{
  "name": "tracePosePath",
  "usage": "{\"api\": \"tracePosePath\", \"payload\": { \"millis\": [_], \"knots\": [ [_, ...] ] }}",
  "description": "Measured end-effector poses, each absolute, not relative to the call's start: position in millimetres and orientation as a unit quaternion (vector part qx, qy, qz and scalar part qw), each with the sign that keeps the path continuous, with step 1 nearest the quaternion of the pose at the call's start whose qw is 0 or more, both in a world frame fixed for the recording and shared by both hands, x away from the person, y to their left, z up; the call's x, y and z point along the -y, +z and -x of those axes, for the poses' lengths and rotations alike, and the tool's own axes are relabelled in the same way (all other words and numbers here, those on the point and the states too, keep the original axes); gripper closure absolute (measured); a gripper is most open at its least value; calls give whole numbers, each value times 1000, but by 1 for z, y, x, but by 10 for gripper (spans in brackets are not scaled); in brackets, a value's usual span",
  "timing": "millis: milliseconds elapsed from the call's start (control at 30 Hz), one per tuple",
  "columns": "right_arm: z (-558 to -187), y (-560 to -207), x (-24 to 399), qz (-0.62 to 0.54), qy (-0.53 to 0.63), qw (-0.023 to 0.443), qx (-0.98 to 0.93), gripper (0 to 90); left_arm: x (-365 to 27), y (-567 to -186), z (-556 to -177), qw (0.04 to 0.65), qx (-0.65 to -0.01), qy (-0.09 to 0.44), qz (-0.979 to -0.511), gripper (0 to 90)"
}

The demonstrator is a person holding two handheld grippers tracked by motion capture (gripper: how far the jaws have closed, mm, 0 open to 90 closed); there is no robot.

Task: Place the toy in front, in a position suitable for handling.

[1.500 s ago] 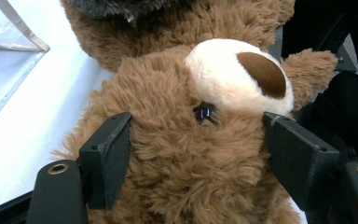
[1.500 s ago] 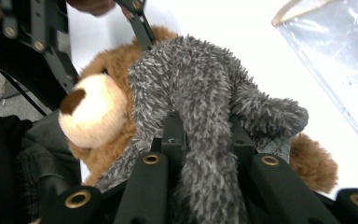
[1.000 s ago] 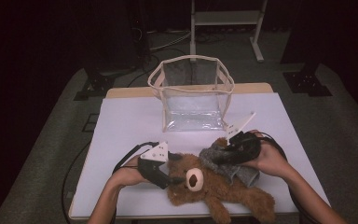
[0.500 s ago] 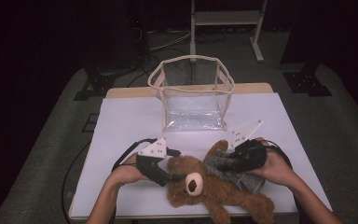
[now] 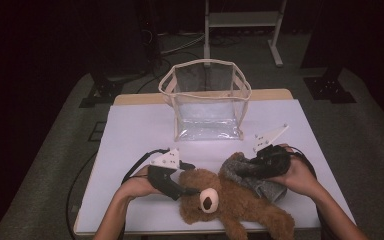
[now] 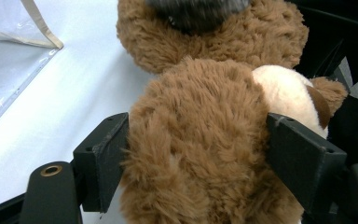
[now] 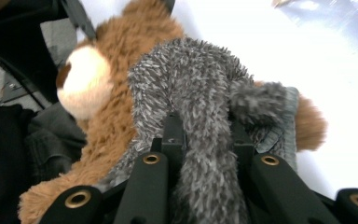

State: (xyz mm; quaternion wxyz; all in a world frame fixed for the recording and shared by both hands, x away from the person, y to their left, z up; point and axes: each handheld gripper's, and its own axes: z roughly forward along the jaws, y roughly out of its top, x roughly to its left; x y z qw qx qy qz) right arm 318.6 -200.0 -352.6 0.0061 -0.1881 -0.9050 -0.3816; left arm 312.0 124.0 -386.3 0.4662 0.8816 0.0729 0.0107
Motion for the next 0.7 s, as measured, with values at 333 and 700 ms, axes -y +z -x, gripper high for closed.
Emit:
{"api": "tracePosePath", "payload": {
  "millis": [333, 700],
  "knots": [
    [-302, -359, 200, 178, -387, -3, 905, 744, -118, -383, -309, 475, -80, -10, -876, 155],
    [-292, -360, 199, 167, -393, -1, 904, 748, -109, -394, -316, 468, -116, -48, -875, 100]
  ]
}}
